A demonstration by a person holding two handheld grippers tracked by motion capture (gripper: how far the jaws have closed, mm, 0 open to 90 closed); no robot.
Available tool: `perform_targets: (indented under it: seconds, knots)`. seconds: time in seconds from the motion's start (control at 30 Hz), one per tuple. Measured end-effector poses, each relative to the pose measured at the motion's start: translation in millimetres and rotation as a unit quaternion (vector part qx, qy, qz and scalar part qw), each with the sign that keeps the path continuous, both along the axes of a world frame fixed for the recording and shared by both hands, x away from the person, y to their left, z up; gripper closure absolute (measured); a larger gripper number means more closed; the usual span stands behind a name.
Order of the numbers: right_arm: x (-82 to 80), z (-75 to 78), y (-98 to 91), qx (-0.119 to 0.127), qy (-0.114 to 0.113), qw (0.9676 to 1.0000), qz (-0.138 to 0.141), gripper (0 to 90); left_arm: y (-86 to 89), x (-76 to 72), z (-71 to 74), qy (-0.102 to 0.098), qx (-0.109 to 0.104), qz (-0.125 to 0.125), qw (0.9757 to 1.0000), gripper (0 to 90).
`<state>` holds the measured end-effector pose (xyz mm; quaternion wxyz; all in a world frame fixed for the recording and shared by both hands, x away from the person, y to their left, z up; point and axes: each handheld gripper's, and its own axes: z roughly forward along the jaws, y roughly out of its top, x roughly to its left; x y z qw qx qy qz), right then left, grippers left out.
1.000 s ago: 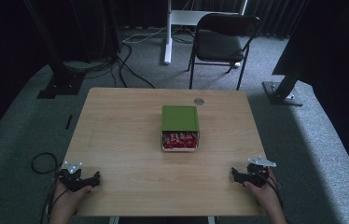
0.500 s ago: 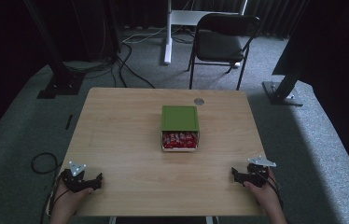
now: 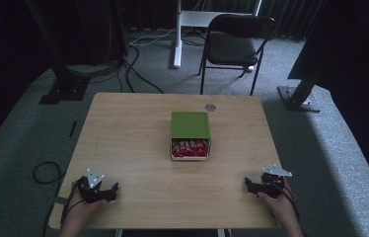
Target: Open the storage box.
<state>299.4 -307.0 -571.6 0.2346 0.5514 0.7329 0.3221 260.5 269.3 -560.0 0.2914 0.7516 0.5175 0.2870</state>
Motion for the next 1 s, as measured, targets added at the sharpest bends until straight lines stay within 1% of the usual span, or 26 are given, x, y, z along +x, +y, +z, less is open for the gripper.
perform_targets:
  seconds: [0.1, 0.17, 0.27, 0.43, 0.57, 0.63, 0.7, 0.8, 0.87, 0.9, 1.0]
  knots:
    - [0.0, 0.0, 0.0, 0.0, 0.0, 1.0, 0.0, 10.4, -6.1, 1.4, 1.7, -0.005, 0.006, -0.011, 0.9999, 13.2]
    - [0.0, 0.0, 0.0, 0.0, 0.0, 1.0, 0.0, 10.4, -10.5, 1.8, 2.5, -0.005, 0.013, -0.02, 0.9997, 13.1]
    - [0.0, 0.0, 0.0, 0.0, 0.0, 1.0, 0.0, 10.4, -17.1, 2.8, 3.6, -0.009, 0.012, -0.036, 0.9993, 13.2]
    - [0.0, 0.0, 0.0, 0.0, 0.0, 1.0, 0.0, 10.4, -28.3, 4.1, 6.1, -0.022, 0.018, -0.059, 0.9978, 13.2]
    - [0.0, 0.0, 0.0, 0.0, 0.0, 1.0, 0.0, 10.3, -38.1, 5.0, 5.4, -0.028, 0.021, -0.075, 0.9966, 13.1]
    - [0.0, 0.0, 0.0, 0.0, 0.0, 1.0, 0.0, 10.3, -42.8, 5.3, 5.8, -0.033, 0.027, -0.084, 0.9955, 13.1]
    - [0.0, 0.0, 0.0, 0.0, 0.0, 1.0, 0.0, 10.4, -47.6, 6.0, 6.4, -0.039, 0.027, -0.092, 0.9947, 13.2]
    - [0.0, 0.0, 0.0, 0.0, 0.0, 1.0, 0.0, 10.3, -54.7, 6.8, 8.0, -0.052, 0.03, -0.105, 0.9927, 13.1]
    - [0.0, 0.0, 0.0, 0.0, 0.0, 1.0, 0.0, 10.3, -59.4, 7.6, 9.2, -0.055, 0.031, -0.112, 0.9917, 13.1]
    - [0.0, 0.0, 0.0, 0.0, 0.0, 1.0, 0.0, 10.3, -61.9, 8.0, 9.5, -0.058, 0.033, -0.114, 0.9912, 13.2]
    - [0.0, 0.0, 0.0, 0.0, 0.0, 1.0, 0.0, 10.4, -69.8, 8.8, 10.3, -0.066, 0.044, -0.127, 0.9887, 13.2]
